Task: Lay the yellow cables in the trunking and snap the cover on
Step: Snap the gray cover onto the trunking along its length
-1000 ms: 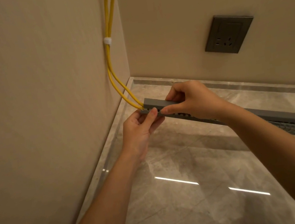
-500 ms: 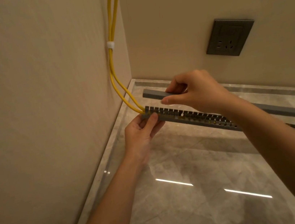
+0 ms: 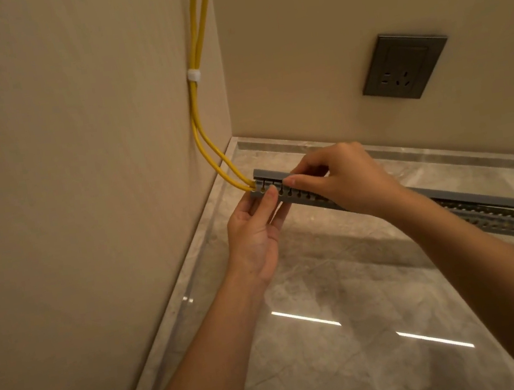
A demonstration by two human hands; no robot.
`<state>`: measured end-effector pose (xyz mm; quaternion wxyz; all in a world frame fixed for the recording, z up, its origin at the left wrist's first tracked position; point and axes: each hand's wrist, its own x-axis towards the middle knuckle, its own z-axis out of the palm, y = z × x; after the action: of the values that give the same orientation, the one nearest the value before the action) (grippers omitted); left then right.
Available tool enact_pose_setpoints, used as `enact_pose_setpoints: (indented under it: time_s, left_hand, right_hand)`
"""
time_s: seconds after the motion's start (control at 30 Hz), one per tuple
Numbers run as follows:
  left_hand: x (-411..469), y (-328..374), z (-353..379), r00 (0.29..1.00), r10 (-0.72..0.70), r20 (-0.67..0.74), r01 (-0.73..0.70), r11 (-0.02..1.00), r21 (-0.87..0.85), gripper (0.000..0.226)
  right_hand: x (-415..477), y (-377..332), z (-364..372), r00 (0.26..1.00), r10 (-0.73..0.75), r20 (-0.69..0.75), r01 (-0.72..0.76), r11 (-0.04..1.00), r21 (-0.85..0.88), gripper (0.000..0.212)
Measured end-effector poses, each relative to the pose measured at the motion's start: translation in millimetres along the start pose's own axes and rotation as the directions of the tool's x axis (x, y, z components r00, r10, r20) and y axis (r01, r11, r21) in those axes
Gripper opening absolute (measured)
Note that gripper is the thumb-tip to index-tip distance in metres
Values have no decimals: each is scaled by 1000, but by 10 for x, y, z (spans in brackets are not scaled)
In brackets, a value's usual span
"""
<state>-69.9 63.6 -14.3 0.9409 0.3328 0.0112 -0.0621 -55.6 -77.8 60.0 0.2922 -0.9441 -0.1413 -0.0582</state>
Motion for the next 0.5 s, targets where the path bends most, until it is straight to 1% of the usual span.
enact_pose_setpoints:
  time_s: [0.13,0.27,0.33,0.4,0.5]
  left_hand:
    - [-7,-6,35,1000,3,-7,-3,1000,-22,25]
    - [-9,-14,58,1000,2,-27,-3,999,-42,20]
    - [-9,-18,65,999,-3,-40,2,999,-44,16]
    - [-10,-19,68,999,-6,-54,4,999,-46,16]
    - [1,-19,90,998,3,-62,-7,998,-62,18]
  right_hand:
    - [-30,2,11,999,9,-45,-10,1000,-17,23]
    - [-53,-10,44,993,31,-113,-29,999,19,21]
    - [-33,-10,27,993,91,-75,-85,993,82,17]
    - [0,4,0,991,132,-4,-129,980,151,9]
    - [15,22,-43,993,117,20,-119,978,170,3]
